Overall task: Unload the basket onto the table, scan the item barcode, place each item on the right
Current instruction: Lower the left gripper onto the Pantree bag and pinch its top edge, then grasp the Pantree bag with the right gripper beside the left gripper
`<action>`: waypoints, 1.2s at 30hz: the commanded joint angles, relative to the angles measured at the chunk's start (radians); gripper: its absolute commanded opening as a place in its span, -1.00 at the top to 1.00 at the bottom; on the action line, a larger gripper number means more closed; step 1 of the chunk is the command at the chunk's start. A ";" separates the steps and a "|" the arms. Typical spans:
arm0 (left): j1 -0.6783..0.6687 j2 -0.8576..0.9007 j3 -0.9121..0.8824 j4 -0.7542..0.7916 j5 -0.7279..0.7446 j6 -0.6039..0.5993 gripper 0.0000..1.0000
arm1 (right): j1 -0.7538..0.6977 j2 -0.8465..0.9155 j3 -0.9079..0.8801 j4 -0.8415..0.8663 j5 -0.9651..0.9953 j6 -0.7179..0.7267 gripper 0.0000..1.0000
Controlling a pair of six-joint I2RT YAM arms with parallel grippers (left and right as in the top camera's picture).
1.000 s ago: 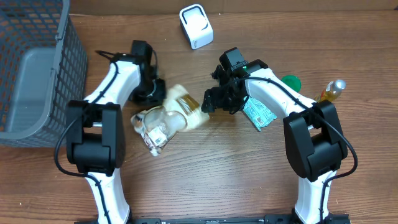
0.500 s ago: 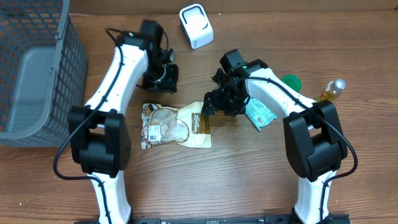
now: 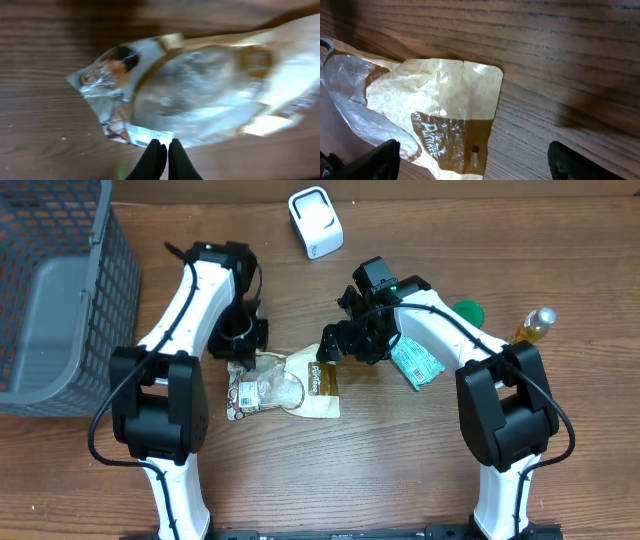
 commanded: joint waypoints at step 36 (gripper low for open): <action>0.026 0.000 -0.264 0.274 -0.123 -0.062 0.92 | 0.133 -0.007 -0.157 0.328 -0.065 0.143 -0.78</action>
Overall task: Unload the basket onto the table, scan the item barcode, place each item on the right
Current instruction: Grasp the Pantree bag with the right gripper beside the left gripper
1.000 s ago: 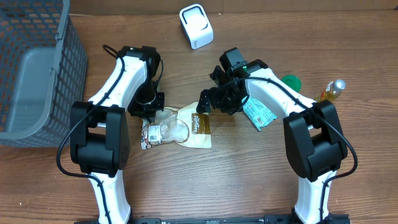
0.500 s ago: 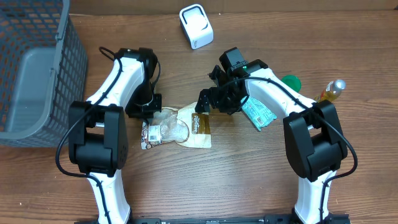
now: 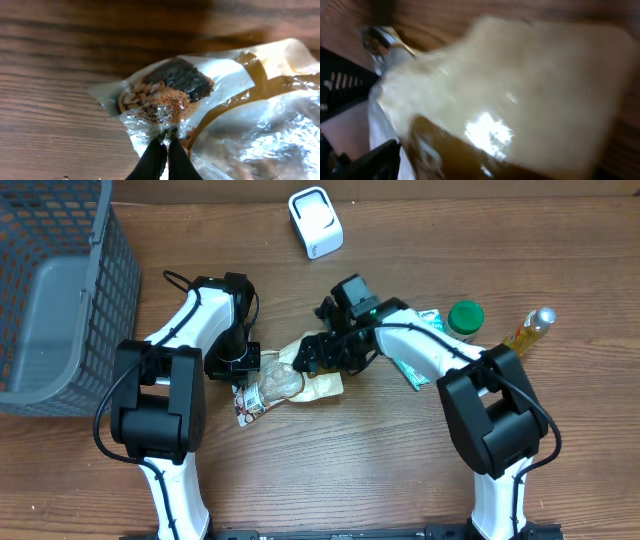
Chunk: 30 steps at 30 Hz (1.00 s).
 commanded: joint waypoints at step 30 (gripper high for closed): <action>0.004 -0.001 -0.016 0.044 -0.010 0.002 0.90 | -0.033 -0.007 -0.056 0.216 -0.351 0.118 0.30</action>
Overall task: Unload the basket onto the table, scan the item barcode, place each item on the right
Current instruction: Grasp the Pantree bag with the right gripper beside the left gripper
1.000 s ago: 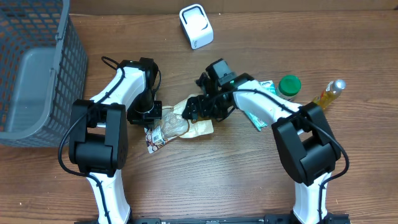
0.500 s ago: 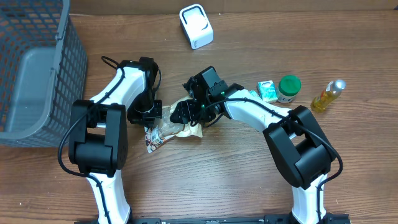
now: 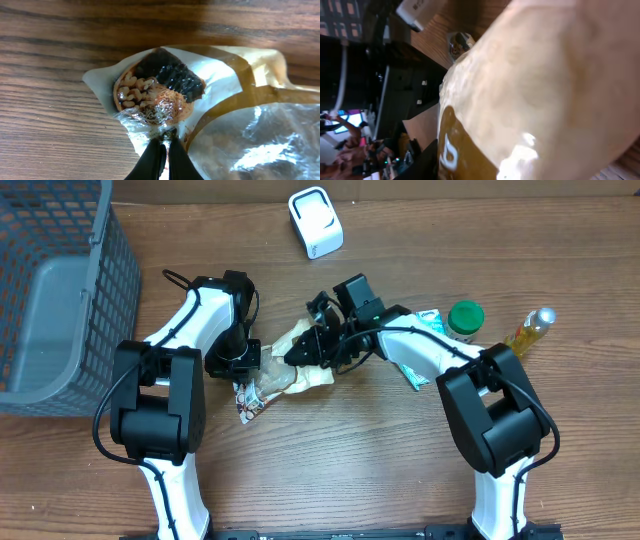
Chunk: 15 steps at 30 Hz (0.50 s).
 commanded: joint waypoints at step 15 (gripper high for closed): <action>0.004 0.002 -0.016 0.027 -0.006 0.002 0.89 | 0.037 -0.006 -0.005 0.039 0.119 -0.003 -0.10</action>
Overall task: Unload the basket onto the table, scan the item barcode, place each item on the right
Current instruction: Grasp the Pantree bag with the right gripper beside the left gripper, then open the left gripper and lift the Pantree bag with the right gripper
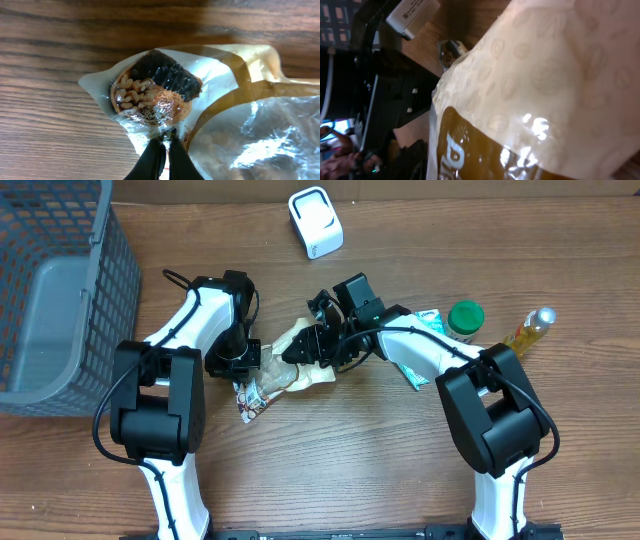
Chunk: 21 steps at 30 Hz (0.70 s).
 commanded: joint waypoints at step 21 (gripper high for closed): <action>0.004 0.003 -0.016 0.038 0.002 0.001 0.81 | 0.054 -0.008 -0.005 0.034 -0.007 -0.003 0.58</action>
